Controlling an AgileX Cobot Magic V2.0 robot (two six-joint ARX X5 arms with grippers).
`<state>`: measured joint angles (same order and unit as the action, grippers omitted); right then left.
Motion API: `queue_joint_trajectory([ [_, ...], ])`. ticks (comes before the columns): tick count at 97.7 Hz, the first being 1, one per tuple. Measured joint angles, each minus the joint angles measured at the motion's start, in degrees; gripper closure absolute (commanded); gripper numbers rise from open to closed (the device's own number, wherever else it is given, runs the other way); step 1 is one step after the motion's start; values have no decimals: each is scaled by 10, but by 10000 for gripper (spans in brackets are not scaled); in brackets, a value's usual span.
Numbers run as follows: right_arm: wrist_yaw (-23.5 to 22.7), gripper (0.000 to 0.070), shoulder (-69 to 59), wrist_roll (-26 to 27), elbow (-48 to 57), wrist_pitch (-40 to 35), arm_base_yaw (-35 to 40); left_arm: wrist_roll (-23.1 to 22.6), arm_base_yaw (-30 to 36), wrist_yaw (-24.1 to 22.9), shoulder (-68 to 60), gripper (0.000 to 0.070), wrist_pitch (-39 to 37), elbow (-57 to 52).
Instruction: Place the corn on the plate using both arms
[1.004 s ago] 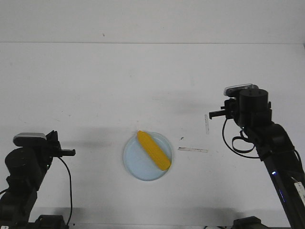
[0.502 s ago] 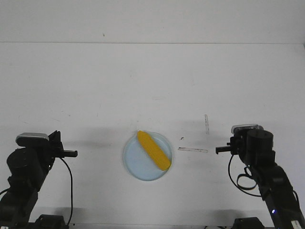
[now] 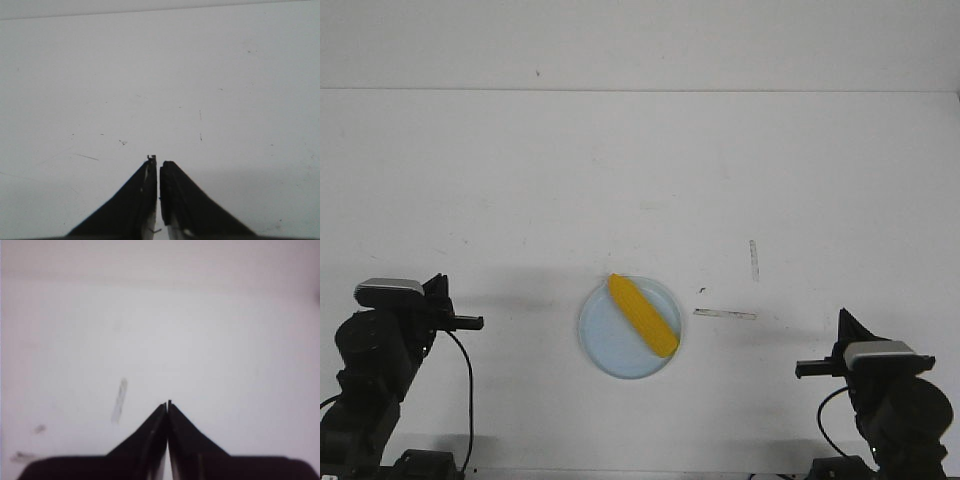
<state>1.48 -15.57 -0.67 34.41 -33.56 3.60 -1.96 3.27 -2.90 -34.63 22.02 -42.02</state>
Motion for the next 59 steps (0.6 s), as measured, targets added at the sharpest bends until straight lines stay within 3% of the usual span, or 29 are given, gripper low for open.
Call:
queue_joint_trajectory([
  [30,0,698,94,-4,0,28,0,0,4,0,94,700,25,0],
  [37,0,698,95,-5,0,46,0,2,5,0,144,700,39,1],
  [38,0,698,95,-6,0,51,0,20,5,0,186,700,42,5],
  [59,0,698,95,-6,0,51,0,21,5,-2,186,700,42,5],
])
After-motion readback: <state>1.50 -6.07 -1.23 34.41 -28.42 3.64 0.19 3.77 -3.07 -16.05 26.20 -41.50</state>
